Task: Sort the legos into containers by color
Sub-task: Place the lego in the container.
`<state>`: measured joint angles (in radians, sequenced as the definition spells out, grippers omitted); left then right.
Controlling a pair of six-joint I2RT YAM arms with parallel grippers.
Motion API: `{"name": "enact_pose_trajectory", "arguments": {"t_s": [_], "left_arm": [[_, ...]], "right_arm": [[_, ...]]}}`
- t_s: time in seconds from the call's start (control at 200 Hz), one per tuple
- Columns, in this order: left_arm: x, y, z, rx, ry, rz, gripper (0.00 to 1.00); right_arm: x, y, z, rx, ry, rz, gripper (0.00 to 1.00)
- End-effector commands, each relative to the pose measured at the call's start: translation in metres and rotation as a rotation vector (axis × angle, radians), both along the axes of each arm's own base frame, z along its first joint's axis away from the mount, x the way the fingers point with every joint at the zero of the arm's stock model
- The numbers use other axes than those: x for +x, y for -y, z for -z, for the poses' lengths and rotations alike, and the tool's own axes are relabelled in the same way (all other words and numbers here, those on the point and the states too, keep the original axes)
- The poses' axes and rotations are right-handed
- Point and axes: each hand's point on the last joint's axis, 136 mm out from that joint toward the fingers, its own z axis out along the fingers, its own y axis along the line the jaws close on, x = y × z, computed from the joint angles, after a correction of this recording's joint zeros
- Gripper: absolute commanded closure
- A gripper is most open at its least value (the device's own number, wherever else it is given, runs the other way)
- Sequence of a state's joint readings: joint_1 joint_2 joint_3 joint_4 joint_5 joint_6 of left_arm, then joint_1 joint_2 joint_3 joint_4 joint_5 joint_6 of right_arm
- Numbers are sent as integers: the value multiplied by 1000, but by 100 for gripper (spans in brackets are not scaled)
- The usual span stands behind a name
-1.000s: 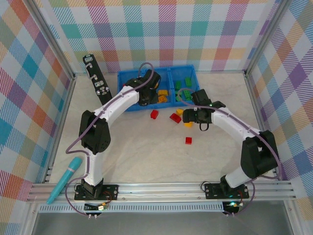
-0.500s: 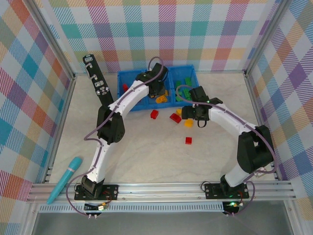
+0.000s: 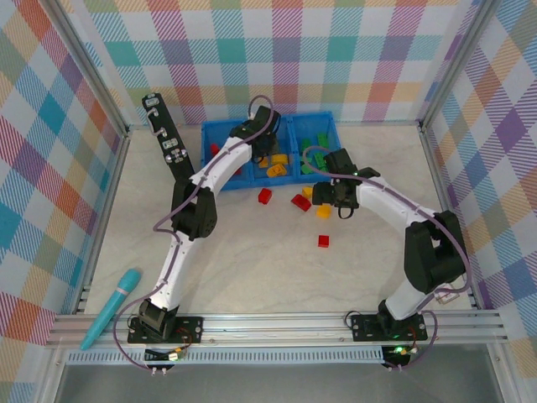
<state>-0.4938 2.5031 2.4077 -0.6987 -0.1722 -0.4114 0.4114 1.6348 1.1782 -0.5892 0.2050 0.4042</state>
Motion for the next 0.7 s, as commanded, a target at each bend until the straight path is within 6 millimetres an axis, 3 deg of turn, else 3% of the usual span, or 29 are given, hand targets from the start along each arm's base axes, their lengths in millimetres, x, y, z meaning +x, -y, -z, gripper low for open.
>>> {"name": "enact_pose_trajectory", "arguments": {"t_s": [0.0,0.215,0.34,0.485,0.695], "left_arm": [[17,12,-8,-75,60,-16,69],[38,29,-7,-187,113,-36,66],[46,36,-10,-232,142,-36,56],[51,35,-13,-244,161,-41,48],[54,30,-30,-255,188,-35,45]], "right_arm": [[-1,-4,10,37,-27,24,17],[-1,-5,18,38,-46,28,17],[-3,-5,23,39,-60,32,17],[-2,-6,27,40,-68,33,17],[-2,-6,31,40,-79,36,17]]}}
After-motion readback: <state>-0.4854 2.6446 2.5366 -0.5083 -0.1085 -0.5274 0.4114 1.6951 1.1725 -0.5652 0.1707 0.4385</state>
